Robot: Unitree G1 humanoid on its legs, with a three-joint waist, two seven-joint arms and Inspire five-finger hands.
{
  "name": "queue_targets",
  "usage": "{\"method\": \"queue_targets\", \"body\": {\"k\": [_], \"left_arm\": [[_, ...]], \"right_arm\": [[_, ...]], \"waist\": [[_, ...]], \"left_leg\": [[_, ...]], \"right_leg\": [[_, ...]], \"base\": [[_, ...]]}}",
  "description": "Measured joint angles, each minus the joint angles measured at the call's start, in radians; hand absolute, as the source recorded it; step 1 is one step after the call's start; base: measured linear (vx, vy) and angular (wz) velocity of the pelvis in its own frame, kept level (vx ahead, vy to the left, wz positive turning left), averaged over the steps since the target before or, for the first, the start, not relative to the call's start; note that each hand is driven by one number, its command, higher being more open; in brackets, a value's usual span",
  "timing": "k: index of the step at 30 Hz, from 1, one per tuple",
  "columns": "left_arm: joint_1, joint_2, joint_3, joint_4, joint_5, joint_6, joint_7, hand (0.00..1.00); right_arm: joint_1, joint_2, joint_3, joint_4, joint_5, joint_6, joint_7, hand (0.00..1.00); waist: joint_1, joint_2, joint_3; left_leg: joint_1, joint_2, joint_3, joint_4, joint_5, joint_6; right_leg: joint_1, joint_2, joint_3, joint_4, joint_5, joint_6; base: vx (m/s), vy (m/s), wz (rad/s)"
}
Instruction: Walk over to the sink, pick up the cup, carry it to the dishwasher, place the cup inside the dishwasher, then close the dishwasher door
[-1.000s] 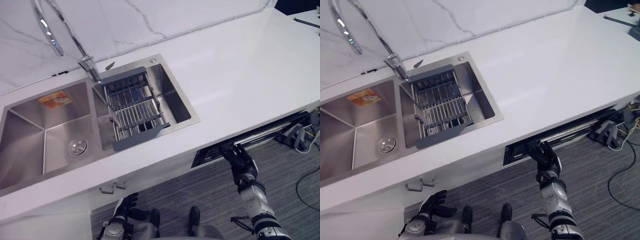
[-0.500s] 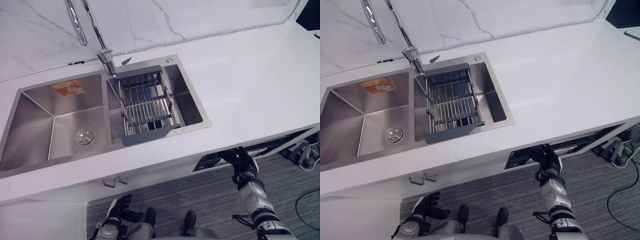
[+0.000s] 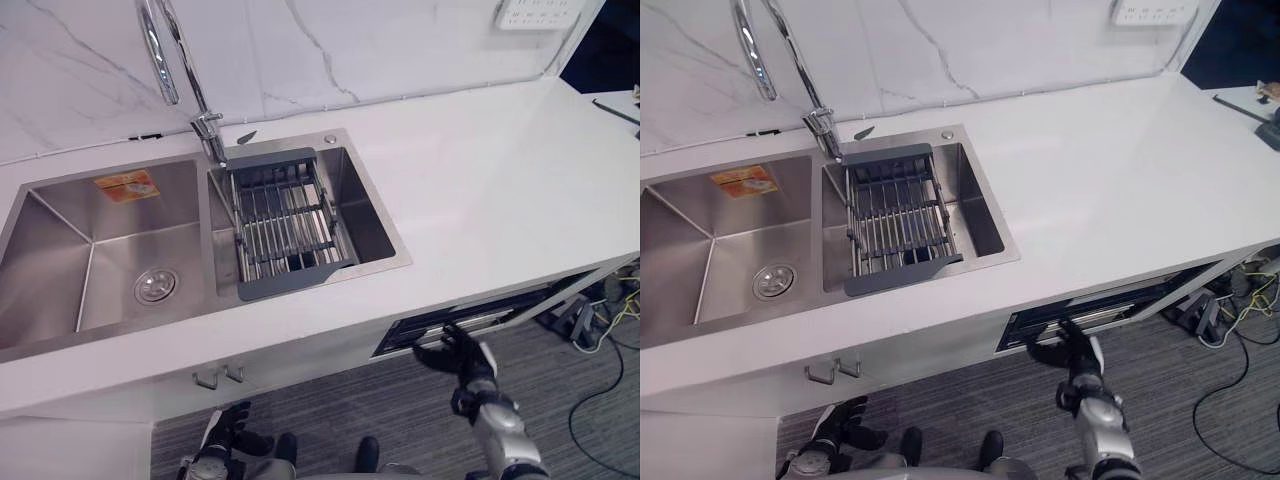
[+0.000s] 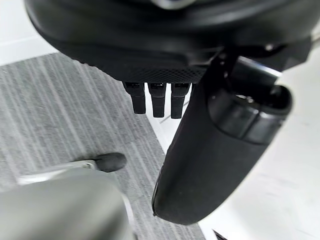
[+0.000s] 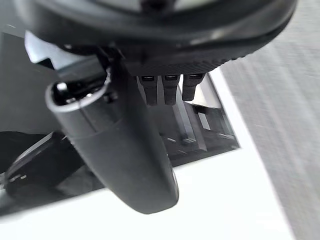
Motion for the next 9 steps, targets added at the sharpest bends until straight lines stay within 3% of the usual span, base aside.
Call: {"method": "queue_targets", "body": {"k": [9], "left_arm": [[0.004, -0.007, 0.001, 0.004, -0.007, 0.000, 0.000, 0.90]], "right_arm": [[0.066, 0.042, -0.095, 0.183, -0.080, 0.004, -0.011, 0.90]], "waist": [[-0.005, -0.008, -0.024]], "left_leg": [[0.017, -0.013, 0.000, -0.021, 0.008, 0.011]], "right_leg": [[0.002, -0.019, 0.001, 0.012, -0.006, 0.010]], "base": [[-0.01, 0.007, 0.00]]}}
